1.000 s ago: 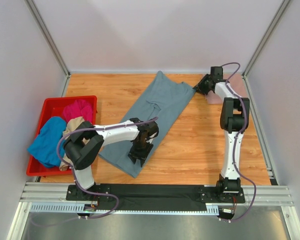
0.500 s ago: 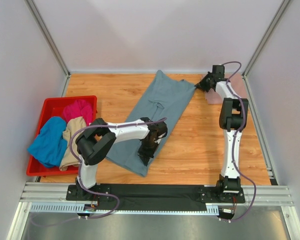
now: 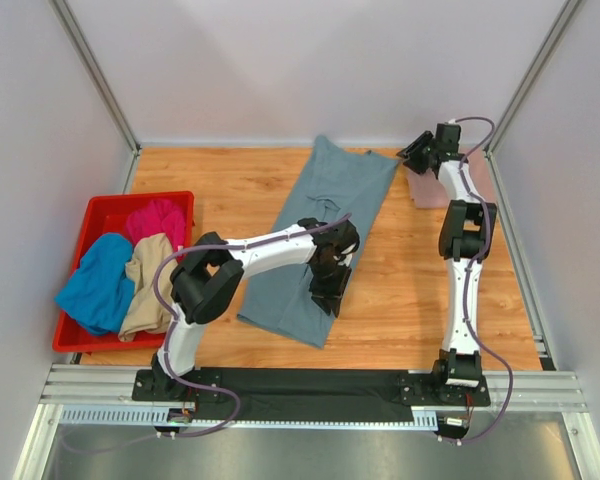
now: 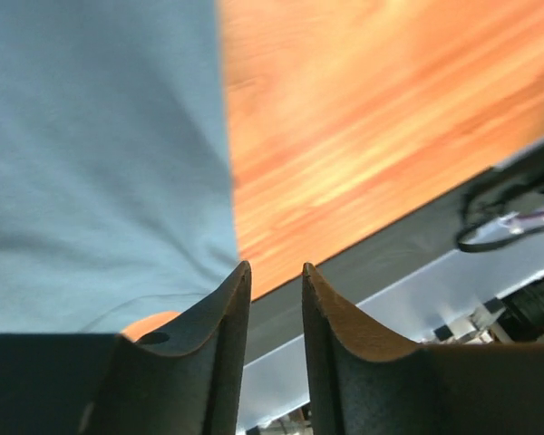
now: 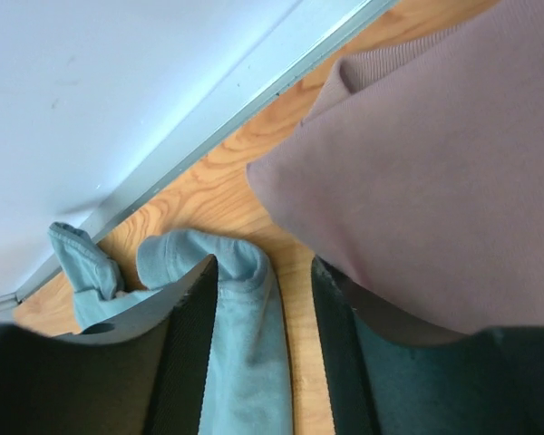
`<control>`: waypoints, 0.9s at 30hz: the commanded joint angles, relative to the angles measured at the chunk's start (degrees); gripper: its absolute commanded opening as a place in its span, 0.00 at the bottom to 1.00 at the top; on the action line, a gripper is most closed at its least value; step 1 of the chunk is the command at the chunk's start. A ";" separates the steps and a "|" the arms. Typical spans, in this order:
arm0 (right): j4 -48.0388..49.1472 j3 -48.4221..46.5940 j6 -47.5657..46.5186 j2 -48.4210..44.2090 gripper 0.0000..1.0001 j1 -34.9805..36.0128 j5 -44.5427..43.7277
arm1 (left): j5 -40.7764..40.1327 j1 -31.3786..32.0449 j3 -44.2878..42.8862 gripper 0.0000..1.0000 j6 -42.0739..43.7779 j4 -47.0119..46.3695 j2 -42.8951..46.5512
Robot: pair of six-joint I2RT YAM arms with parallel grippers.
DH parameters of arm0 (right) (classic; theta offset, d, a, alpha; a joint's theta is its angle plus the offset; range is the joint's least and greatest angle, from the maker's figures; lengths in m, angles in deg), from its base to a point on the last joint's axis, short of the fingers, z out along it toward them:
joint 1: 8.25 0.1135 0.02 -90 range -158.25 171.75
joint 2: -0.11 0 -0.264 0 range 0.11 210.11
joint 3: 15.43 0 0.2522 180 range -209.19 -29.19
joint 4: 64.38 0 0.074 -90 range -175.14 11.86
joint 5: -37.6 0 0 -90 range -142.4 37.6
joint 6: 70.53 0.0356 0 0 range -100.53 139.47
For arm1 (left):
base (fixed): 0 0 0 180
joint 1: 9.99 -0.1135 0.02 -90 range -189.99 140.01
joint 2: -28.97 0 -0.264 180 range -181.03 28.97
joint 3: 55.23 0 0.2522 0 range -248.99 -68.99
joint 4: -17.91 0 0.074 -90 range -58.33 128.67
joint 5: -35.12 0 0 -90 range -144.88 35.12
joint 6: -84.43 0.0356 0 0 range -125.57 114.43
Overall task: Fold and stack the t-shirts
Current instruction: Fold the tshirt
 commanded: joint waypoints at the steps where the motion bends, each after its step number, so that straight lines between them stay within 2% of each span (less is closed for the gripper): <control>1: -3.16 2.93 -3.64 -7.01 0.49 -0.42 0.26 | 2.70 0.50 -5.13 0.37 -1.77 0.93 1.91; 3: -6.15 7.92 -4.17 -13.42 0.51 -0.77 -1.32 | 1.73 -0.46 -5.85 0.39 -0.89 2.61 4.45; 6: -15.71 14.51 -5.76 -23.09 0.54 -0.33 -5.00 | -2.65 -4.14 -4.19 0.40 0.51 6.65 9.02; 10: -35.20 24.36 -5.50 -34.78 0.59 1.60 -7.65 | -8.37 -10.92 4.93 0.41 3.67 10.61 16.14; 12: -38.50 30.25 -5.32 -42.95 0.61 3.79 -9.49 | -11.09 -15.29 8.02 0.42 5.69 11.84 19.39; 13: -39.29 37.59 -5.23 -48.72 0.63 4.85 -10.02 | -12.93 -16.80 10.47 0.44 6.22 12.80 20.27; 16: -39.39 47.30 -4.09 -56.31 0.67 10.20 -11.43 | -14.27 -22.96 15.40 0.46 8.85 12.46 23.00; 17: -39.39 53.07 -3.13 -60.34 0.68 13.00 -11.44 | -14.36 -24.45 16.38 0.47 9.56 12.37 24.05; 19: -38.26 58.03 0.38 -64.22 0.68 16.53 -10.21 | -14.97 -27.71 19.36 0.48 11.66 11.85 24.76; 20: -37.90 62.05 1.44 -64.94 0.68 20.46 -9.42 | -15.06 -28.41 20.24 0.48 12.37 11.50 24.85; 22: -37.72 64.54 4.95 -66.00 0.68 25.05 -9.41 | -15.06 -29.91 22.44 0.49 13.52 10.62 24.59; 23: -37.28 66.30 5.92 -66.70 0.67 30.29 -9.68 | -15.58 -30.18 22.97 0.49 14.22 10.44 24.24; 27: -34.56 68.51 11.37 -65.74 0.66 42.45 -9.68 | -15.07 -30.88 26.31 0.48 15.37 8.16 23.89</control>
